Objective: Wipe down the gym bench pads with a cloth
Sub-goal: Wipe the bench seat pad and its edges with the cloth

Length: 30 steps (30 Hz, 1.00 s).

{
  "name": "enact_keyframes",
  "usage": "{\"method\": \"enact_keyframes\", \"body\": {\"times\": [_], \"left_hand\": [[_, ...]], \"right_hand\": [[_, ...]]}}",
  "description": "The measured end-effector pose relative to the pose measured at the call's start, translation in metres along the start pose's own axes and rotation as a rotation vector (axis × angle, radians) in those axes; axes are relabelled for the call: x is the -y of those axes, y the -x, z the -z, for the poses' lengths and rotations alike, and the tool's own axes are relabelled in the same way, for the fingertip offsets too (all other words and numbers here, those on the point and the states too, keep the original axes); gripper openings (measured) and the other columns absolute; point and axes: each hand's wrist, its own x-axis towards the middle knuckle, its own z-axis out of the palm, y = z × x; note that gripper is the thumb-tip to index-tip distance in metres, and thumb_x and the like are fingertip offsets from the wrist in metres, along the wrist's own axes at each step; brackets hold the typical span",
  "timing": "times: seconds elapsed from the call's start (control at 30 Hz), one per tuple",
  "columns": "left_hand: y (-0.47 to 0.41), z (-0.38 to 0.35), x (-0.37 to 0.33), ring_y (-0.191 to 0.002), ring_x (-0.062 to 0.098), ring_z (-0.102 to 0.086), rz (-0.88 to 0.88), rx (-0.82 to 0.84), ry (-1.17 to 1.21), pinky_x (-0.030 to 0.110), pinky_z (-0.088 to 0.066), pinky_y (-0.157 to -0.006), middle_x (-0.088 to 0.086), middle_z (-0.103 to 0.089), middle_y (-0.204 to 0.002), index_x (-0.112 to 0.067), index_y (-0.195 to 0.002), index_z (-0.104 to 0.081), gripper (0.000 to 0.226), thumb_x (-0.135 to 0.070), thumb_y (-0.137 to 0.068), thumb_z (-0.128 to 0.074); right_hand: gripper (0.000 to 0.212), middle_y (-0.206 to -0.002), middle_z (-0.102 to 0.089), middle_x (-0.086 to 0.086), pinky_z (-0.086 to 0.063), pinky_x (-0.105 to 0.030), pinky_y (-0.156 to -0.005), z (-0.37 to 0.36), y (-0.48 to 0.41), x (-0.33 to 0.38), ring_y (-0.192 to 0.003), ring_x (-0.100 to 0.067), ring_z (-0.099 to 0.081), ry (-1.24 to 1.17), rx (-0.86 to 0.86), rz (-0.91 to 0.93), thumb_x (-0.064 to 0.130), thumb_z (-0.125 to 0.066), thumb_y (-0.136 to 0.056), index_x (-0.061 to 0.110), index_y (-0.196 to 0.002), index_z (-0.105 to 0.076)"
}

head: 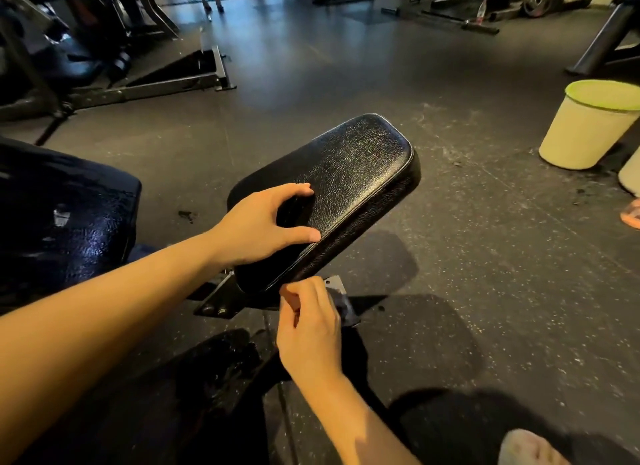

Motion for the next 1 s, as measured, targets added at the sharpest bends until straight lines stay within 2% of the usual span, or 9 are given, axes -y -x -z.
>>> {"method": "enact_keyframes", "body": {"times": [0.1,0.2,0.33,0.4,0.53,0.7,0.73,0.9,1.0], "left_hand": [[0.000,-0.001,0.000,-0.138,0.004,-0.046,-0.005,-0.019,0.006,0.037,-0.037,-0.118,-0.020,-0.046,-0.154,-0.034,-0.145,-0.052,0.075,-0.054,-0.079,-0.080],[0.000,-0.002,0.002,-0.139,0.005,-0.045,-0.005,-0.018,0.008,0.041,-0.038,-0.118,-0.019,-0.046,-0.154,-0.035,-0.144,-0.052,0.075,-0.058,-0.078,-0.079],[-0.001,0.000,0.002,-0.136,0.004,-0.047,-0.006,-0.024,0.010,0.041,-0.040,-0.116,-0.020,-0.048,-0.152,-0.036,-0.142,-0.053,0.075,-0.058,-0.076,-0.080],[-0.001,0.002,0.002,-0.134,0.004,-0.048,-0.008,-0.019,0.007,0.040,-0.041,-0.115,-0.020,-0.049,-0.151,-0.036,-0.142,-0.054,0.077,-0.062,-0.073,-0.080],[-0.003,0.002,0.005,-0.136,0.003,-0.048,-0.023,-0.027,0.013,0.041,-0.042,-0.114,-0.019,-0.051,-0.150,-0.036,-0.141,-0.055,0.089,-0.079,-0.064,-0.073],[-0.004,0.001,0.007,-0.138,0.003,-0.046,-0.023,-0.014,0.018,0.043,-0.041,-0.115,-0.019,-0.050,-0.151,-0.037,-0.142,-0.053,0.088,-0.078,-0.066,-0.069],[-0.003,0.001,0.008,-0.139,0.003,-0.046,-0.023,-0.009,0.016,0.043,-0.041,-0.116,-0.019,-0.049,-0.151,-0.037,-0.143,-0.053,0.088,-0.077,-0.067,-0.069],[-0.002,-0.001,0.007,-0.139,0.006,-0.046,-0.035,-0.020,-0.002,0.041,-0.040,-0.116,-0.016,-0.048,-0.153,-0.033,-0.144,-0.052,0.081,-0.066,-0.074,-0.075],[-0.003,-0.001,0.008,-0.138,0.004,-0.047,-0.034,-0.029,0.002,0.042,-0.041,-0.116,-0.017,-0.050,-0.151,-0.035,-0.143,-0.054,0.085,-0.074,-0.070,-0.074]], "right_hand": [[0.010,-0.090,-0.056,-0.002,-0.042,-0.016,-0.074,0.034,-0.056,-0.015,-0.079,-0.008,-0.050,-0.012,-0.280,-0.059,-0.001,-0.064,-0.090,0.009,-0.090,-0.062],[0.006,-0.090,-0.056,-0.006,-0.036,-0.010,-0.075,0.054,-0.090,-0.019,-0.079,-0.004,-0.048,-0.071,-0.441,-0.105,-0.003,-0.062,-0.092,0.003,-0.092,-0.061],[0.003,-0.090,-0.052,0.000,-0.043,-0.027,-0.067,0.010,-0.027,0.007,-0.076,-0.011,-0.050,-0.086,-0.152,-0.071,0.006,-0.060,-0.092,0.009,-0.092,-0.059],[0.002,-0.088,-0.052,0.002,-0.041,-0.026,-0.063,0.007,-0.019,0.010,-0.073,-0.008,-0.048,-0.067,-0.078,-0.049,0.011,-0.060,-0.091,0.012,-0.090,-0.058],[0.008,-0.087,-0.056,-0.001,-0.039,-0.013,-0.068,0.033,-0.058,0.000,-0.077,-0.007,-0.053,-0.165,-0.288,-0.140,0.003,-0.066,-0.092,0.008,-0.089,-0.060],[0.011,-0.087,-0.053,0.004,-0.045,-0.030,-0.065,0.012,-0.019,0.005,-0.074,-0.010,-0.052,-0.115,-0.030,-0.127,0.007,-0.066,-0.087,0.013,-0.088,-0.057],[0.012,-0.086,-0.054,0.005,-0.045,-0.031,-0.065,0.015,-0.023,0.002,-0.074,-0.011,-0.053,-0.106,-0.039,-0.132,0.007,-0.067,-0.086,0.014,-0.087,-0.057],[0.007,-0.089,-0.061,-0.003,-0.048,-0.028,-0.072,0.045,-0.077,-0.008,-0.081,-0.016,-0.059,-0.184,-0.412,-0.197,0.005,-0.066,-0.091,0.010,-0.091,-0.060],[0.006,-0.090,-0.056,-0.002,-0.046,-0.027,-0.069,0.018,-0.039,0.003,-0.078,-0.011,-0.053,-0.154,-0.248,-0.147,0.006,-0.063,-0.091,0.010,-0.090,-0.058]]}}
